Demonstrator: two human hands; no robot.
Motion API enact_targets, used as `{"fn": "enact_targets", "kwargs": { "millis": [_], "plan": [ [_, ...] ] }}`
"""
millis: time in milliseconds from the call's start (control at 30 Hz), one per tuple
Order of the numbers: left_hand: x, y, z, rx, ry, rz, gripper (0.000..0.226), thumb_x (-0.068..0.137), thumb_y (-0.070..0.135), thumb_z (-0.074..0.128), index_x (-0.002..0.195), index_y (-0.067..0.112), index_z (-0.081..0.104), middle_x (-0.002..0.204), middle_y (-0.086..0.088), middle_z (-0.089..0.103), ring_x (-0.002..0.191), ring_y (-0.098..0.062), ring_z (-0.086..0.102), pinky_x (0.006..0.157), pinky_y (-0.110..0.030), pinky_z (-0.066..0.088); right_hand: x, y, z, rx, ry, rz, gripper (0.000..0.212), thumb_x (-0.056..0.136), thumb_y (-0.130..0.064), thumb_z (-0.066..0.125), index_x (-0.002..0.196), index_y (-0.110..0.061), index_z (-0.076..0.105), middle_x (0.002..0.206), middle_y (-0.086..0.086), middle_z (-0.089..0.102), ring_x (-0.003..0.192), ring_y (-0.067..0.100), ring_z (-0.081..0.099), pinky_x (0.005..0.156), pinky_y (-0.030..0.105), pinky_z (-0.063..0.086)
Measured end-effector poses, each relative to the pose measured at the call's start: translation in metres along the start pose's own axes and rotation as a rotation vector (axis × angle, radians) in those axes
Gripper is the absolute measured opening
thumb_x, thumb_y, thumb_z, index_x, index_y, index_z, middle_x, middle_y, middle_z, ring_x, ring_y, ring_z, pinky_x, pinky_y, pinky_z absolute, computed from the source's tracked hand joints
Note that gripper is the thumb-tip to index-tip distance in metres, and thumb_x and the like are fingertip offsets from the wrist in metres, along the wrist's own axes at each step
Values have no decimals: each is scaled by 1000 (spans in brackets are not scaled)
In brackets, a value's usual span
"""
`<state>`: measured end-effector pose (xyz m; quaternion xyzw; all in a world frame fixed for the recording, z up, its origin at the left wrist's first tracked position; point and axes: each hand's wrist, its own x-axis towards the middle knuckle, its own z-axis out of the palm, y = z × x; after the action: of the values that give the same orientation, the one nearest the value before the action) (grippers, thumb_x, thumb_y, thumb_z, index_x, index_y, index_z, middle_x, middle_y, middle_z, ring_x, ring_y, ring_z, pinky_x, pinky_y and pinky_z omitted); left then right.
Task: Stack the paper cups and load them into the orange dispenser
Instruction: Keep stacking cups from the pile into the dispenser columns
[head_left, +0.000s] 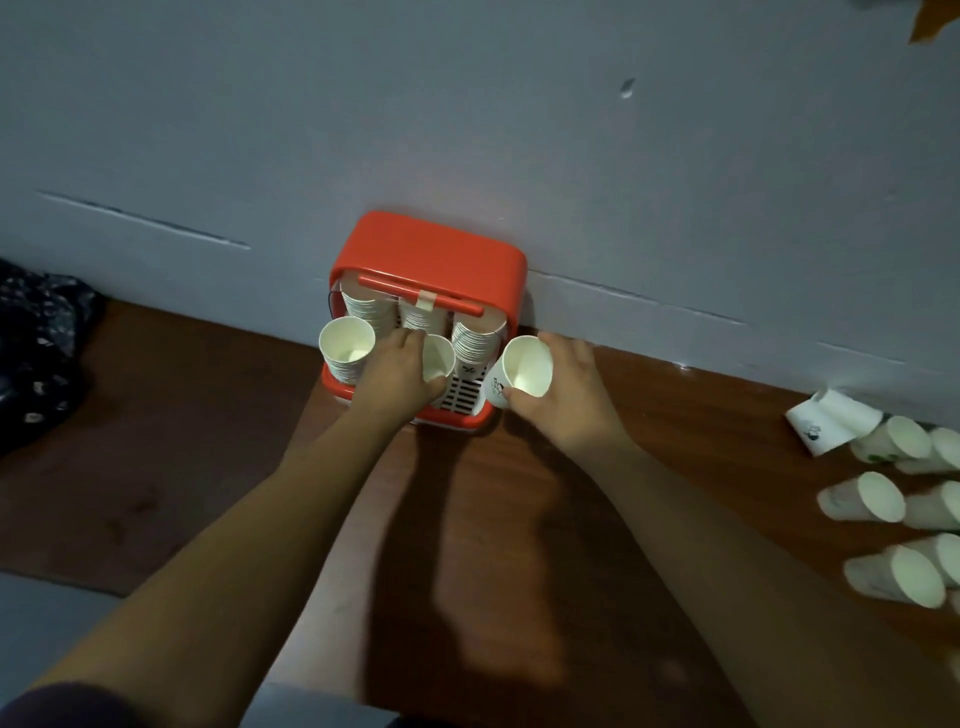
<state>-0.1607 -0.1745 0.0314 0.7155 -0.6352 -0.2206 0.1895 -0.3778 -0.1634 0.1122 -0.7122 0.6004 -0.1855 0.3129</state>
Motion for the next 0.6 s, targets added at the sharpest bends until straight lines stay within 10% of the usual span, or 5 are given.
{"fn": "enact_targets", "kwargs": {
  "millis": [233,600],
  "plan": [
    [1,-32,24,-160,-15,3,74,78,23,81,142,4,48,141,-15,54,129,-31,50,109,-42,41,31,-13,37,107,1,-64,70,77,-24,79,138,-21,45,128,3,42,108,9,45,87,7,30],
    [-16,-64,28,-514,32,-112,53,81,12,55,133,15,56,126,-1,65,116,-17,62,102,-47,50,73,-16,108,-169,-137,-250,74,76,-23,77,139,-6,43,136,13,46,127,31,47,102,42,43]
  ]
}}
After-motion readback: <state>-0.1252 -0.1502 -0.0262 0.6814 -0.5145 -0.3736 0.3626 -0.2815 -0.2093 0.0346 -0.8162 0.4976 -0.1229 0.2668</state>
